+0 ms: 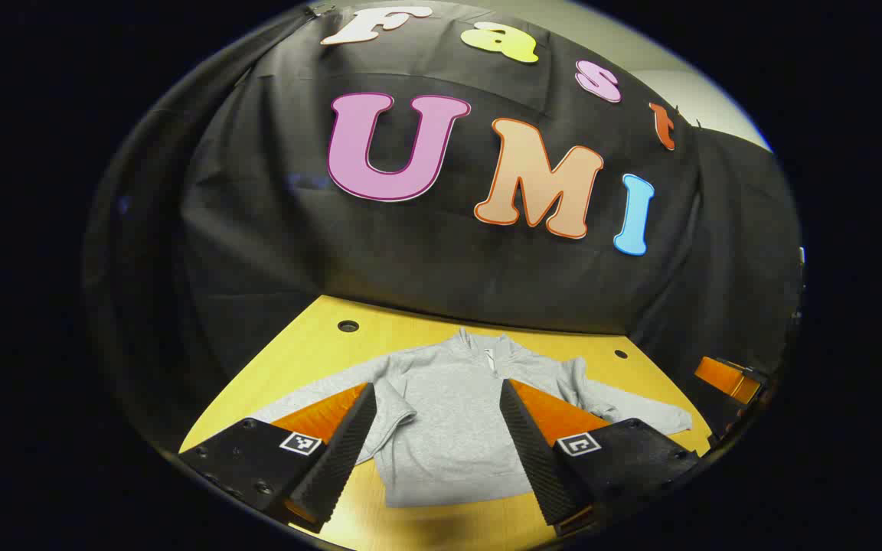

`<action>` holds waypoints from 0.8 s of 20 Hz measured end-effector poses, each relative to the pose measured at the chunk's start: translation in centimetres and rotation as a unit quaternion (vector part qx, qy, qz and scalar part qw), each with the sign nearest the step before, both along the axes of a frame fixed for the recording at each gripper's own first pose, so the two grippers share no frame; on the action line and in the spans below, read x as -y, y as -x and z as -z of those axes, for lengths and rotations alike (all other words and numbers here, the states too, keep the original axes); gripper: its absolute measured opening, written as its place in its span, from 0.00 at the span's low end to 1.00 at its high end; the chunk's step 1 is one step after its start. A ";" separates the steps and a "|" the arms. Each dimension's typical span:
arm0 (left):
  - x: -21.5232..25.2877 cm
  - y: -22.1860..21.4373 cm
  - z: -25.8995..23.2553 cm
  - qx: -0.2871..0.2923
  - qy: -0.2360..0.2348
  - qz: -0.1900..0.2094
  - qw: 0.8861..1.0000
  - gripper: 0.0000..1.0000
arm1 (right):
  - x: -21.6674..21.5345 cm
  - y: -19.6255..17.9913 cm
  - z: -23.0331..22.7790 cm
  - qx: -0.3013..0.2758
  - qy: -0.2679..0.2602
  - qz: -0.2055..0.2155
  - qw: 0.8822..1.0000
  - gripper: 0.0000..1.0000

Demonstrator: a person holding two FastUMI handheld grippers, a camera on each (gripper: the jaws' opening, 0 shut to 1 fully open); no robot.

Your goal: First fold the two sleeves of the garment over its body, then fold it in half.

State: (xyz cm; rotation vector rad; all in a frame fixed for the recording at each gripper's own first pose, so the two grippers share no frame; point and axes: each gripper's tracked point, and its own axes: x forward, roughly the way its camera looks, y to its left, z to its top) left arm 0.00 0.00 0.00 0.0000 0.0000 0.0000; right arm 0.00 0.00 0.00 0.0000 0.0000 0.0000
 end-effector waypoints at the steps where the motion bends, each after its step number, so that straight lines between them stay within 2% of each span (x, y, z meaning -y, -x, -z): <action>1: -0.1 0.1 0.1 0.000 -0.003 -0.002 1.000 0.95 | 0.2 -0.1 0.0 -0.001 0.000 0.002 1.000 0.97; 8: -0.2 0.1 0.2 -0.004 0.001 -0.004 1.000 0.95 | 1.3 0.3 0.1 -0.004 0.001 0.010 1.000 0.97; 9: 0.0 0.2 0.3 -0.004 0.002 -0.003 1.000 0.95 | 1.6 0.4 0.4 -0.005 -0.002 0.011 1.000 0.93; 10: 0.1 0.2 0.3 -0.005 0.001 -0.002 1.000 0.95 | 1.6 0.4 0.4 -0.007 -0.005 0.012 1.000 0.97; 12: 0.1 0.3 0.4 -0.006 -0.004 0.000 1.000 0.95 | 2.1 0.6 0.5 -0.008 -0.012 0.016 1.000 0.94; 13: 0.2 0.3 0.6 -0.007 -0.008 0.001 1.000 0.95 | 2.3 0.6 0.5 -0.008 -0.015 0.018 1.000 0.98; 15: 0.3 0.4 0.8 -0.009 -0.012 0.003 1.000 0.95 | 2.9 0.7 0.8 -0.010 -0.016 0.023 1.000 0.93; 16: 0.4 0.4 0.8 -0.010 -0.012 0.005 1.000 0.95 | 3.3 0.8 0.9 -0.011 -0.016 0.026 0.999 0.97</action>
